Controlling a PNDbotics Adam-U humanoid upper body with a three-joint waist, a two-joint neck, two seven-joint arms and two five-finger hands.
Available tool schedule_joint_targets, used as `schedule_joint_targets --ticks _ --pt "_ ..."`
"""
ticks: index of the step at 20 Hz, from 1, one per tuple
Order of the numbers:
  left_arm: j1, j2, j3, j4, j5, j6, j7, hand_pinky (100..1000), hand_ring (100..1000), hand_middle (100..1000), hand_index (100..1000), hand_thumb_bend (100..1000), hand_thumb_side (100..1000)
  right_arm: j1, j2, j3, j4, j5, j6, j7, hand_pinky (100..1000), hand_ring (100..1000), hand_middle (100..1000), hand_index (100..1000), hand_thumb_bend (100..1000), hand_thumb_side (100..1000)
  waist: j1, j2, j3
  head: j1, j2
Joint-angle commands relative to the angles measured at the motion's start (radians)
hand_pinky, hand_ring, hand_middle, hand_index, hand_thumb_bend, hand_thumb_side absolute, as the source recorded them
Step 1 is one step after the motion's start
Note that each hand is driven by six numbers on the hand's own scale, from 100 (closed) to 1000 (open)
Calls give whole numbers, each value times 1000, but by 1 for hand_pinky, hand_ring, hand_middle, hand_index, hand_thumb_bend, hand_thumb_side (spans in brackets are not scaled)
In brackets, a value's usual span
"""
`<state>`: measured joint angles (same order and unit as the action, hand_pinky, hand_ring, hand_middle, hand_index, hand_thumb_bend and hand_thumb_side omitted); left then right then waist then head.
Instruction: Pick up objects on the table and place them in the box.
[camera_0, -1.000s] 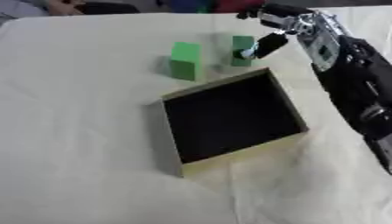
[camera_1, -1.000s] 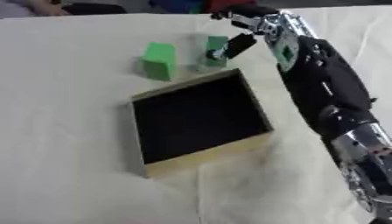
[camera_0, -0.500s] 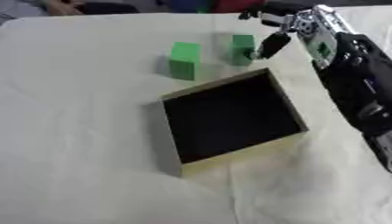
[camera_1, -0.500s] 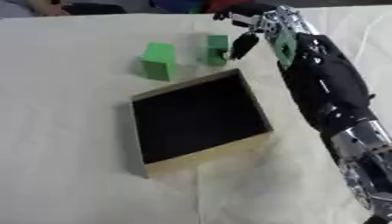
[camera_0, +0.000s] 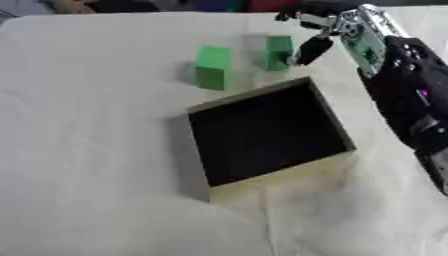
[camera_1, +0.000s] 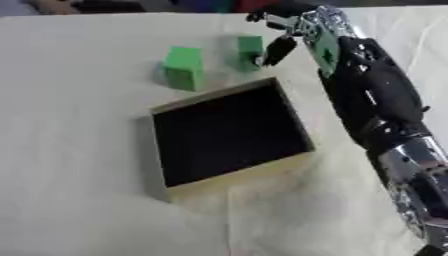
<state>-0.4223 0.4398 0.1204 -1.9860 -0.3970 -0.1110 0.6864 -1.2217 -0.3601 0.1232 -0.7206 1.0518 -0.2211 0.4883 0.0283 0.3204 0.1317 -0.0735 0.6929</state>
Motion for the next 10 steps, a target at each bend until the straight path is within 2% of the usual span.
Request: schedule_joint_targets --ticks 1,5,10 --pt "-14 16 3 -14 2 -1 -1 802 698 713 910 304 828 -23 -29 -3 4 35 4 26 909 980 896 1000 246 303 -1 -15 5 -3 -10" --pt "-16 17 3 -14 2 -2 1 801 697 712 908 306 827 -21 -28 -8 22 85 14 57 904 975 889 1000 232 301 -3 -10 7 -5 -11" --pt "-17 17 3 -14 2 -2 2 801 697 712 908 306 827 -21 -26 -15 26 103 11 61 904 975 889 1000 232 301 -3 -10 7 -5 -11"
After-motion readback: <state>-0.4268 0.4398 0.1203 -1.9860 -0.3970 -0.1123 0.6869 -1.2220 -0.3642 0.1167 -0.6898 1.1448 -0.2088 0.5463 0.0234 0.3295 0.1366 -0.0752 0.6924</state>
